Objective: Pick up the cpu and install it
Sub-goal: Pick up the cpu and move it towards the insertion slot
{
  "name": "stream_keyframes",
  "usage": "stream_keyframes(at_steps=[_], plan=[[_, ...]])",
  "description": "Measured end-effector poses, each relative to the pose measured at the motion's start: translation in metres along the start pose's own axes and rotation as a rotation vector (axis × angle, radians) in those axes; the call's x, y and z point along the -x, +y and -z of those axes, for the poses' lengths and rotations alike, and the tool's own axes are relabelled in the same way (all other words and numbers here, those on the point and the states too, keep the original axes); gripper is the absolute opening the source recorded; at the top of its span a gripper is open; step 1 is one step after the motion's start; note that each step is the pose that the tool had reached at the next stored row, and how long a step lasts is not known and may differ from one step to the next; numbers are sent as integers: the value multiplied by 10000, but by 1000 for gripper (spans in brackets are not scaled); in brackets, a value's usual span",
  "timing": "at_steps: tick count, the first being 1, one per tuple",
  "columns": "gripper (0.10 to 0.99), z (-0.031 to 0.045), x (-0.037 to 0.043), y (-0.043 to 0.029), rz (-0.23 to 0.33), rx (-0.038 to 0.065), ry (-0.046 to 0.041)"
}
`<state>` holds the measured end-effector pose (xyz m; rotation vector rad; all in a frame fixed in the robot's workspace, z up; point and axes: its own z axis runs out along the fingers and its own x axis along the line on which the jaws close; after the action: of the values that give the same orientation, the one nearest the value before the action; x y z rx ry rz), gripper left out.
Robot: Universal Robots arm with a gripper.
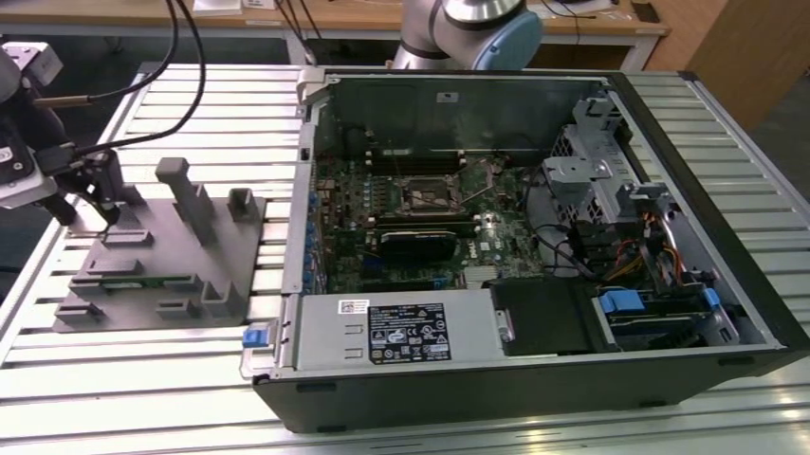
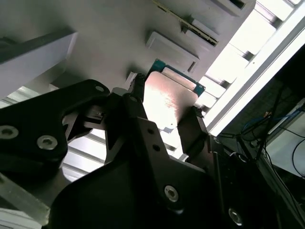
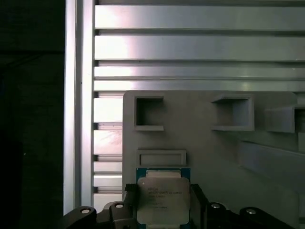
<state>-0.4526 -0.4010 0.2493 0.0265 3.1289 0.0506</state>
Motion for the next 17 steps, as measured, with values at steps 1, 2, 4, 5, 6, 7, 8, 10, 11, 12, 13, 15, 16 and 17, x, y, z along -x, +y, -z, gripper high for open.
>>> stream_keyframes(at_steps=[1,2,4,5,6,7,8,10,11,12,13,15,16,17], plan=[[529,19,0,1,0,1,-1],[529,41,1,1,0,0,0],[529,80,1,3,0,2,0],[529,98,1,3,0,3,0],[529,117,1,4,0,3,-1],[529,141,2,5,0,3,0],[529,167,2,6,0,3,0],[529,221,3,7,0,2,1],[529,250,3,8,0,3,0],[529,283,4,9,0,3,-1],[529,319,4,10,0,3,0],[529,392,5,13,0,2,0],[529,428,5,14,0,3,-1],[529,470,6,15,0,3,0]])
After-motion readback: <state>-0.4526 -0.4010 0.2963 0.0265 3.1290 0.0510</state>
